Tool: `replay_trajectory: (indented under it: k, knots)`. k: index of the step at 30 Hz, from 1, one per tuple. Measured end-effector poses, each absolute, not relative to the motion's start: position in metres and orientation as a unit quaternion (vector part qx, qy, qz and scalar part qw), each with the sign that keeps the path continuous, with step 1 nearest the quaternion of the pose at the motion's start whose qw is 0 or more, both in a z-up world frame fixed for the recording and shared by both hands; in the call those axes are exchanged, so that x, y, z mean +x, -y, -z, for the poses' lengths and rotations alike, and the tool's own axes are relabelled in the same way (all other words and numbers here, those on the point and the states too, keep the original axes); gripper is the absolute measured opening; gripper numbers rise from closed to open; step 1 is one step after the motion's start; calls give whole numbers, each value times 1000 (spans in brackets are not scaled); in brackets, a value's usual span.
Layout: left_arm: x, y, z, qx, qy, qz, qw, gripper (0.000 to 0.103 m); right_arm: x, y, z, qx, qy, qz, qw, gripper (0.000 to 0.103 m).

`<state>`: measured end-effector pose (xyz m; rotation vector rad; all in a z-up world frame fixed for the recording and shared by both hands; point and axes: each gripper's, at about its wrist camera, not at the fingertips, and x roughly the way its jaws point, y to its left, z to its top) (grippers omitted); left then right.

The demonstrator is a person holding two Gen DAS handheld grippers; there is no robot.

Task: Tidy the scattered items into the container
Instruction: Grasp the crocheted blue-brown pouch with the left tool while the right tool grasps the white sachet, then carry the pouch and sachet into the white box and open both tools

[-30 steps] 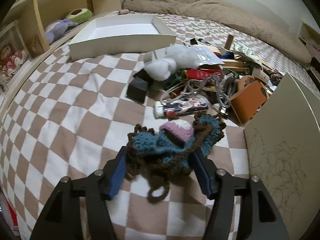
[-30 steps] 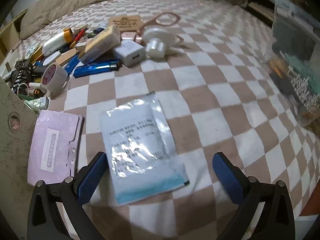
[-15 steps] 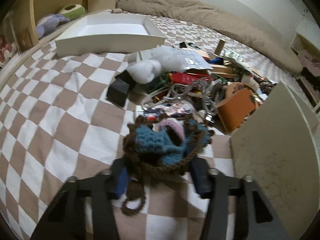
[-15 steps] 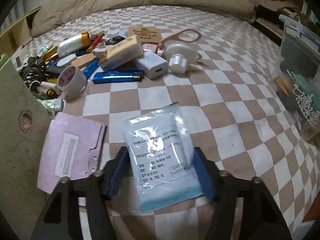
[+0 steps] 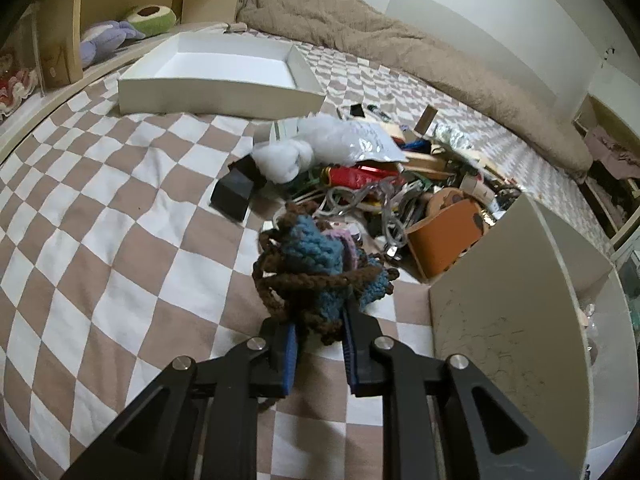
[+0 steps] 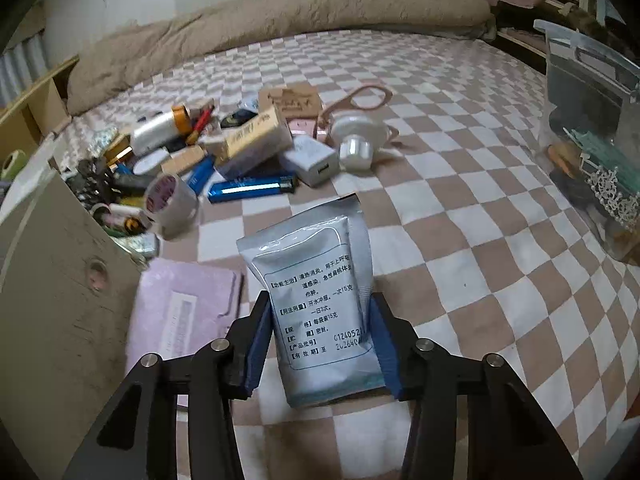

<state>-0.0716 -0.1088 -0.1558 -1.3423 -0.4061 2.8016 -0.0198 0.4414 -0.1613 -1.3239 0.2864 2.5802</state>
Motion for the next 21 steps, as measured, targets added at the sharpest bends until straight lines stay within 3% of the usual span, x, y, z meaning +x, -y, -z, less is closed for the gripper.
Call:
replay_trajectory:
  k: [21]
  knots:
    - [-32,68,71,-305,91,-945,74,19,5,-412,79,-336,-116,-932,64,47]
